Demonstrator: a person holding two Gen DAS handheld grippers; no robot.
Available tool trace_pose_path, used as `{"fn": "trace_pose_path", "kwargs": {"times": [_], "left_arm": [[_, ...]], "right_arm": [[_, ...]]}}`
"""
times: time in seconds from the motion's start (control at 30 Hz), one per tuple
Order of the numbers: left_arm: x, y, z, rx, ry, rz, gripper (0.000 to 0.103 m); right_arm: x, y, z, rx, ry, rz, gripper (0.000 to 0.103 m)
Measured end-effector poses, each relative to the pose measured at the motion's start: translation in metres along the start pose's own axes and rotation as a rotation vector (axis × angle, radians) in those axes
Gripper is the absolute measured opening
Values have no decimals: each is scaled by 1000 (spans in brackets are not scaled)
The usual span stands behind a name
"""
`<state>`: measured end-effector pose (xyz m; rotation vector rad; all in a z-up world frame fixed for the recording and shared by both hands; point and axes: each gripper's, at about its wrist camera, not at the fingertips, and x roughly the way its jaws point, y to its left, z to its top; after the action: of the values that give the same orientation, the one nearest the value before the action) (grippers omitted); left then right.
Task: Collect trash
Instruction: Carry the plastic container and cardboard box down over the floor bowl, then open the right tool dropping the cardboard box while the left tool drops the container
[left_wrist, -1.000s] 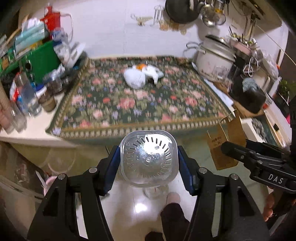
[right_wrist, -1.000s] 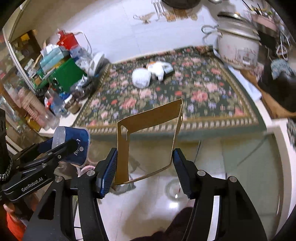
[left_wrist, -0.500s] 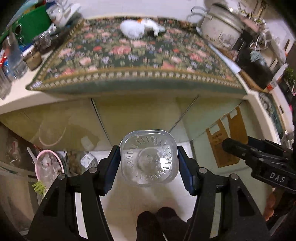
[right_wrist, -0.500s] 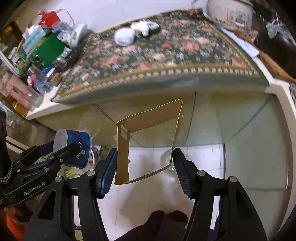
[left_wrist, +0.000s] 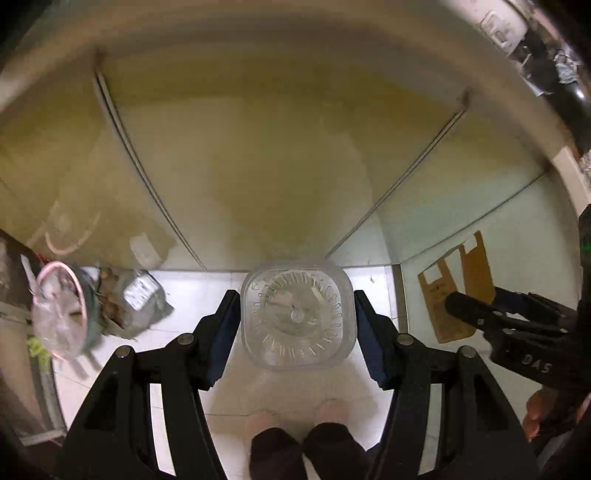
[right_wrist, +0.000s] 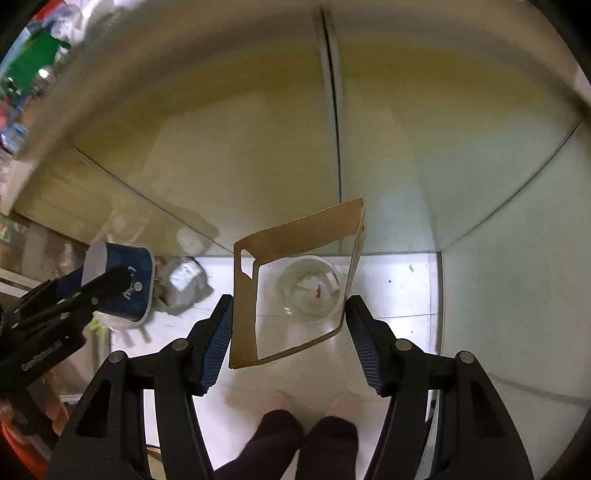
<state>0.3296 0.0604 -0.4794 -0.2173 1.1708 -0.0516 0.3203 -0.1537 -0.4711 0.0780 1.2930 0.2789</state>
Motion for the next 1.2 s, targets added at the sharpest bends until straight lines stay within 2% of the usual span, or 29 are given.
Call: {"fn": "trace_pose_path", "kwargs": {"times": [0.3, 0.53, 0.67, 0.8, 0.97, 1.2], "left_arm": [[118, 45, -41, -104, 32, 29, 59], [183, 72, -63, -133, 52, 68, 59], [206, 78, -67, -148, 53, 59, 59], [228, 71, -67, -135, 58, 43, 59], [251, 62, -64, -105, 70, 18, 59], [279, 29, -57, -50, 117, -52, 60]], "right_arm": [[148, -9, -15, -12, 76, 85, 58], [218, 3, -10, -73, 107, 108, 63], [239, -9, -8, -82, 128, 135, 65], [243, -13, -7, -110, 107, 131, 70], [237, -20, -5, -130, 48, 113, 73], [207, -56, 0, -43, -22, 98, 73]]}}
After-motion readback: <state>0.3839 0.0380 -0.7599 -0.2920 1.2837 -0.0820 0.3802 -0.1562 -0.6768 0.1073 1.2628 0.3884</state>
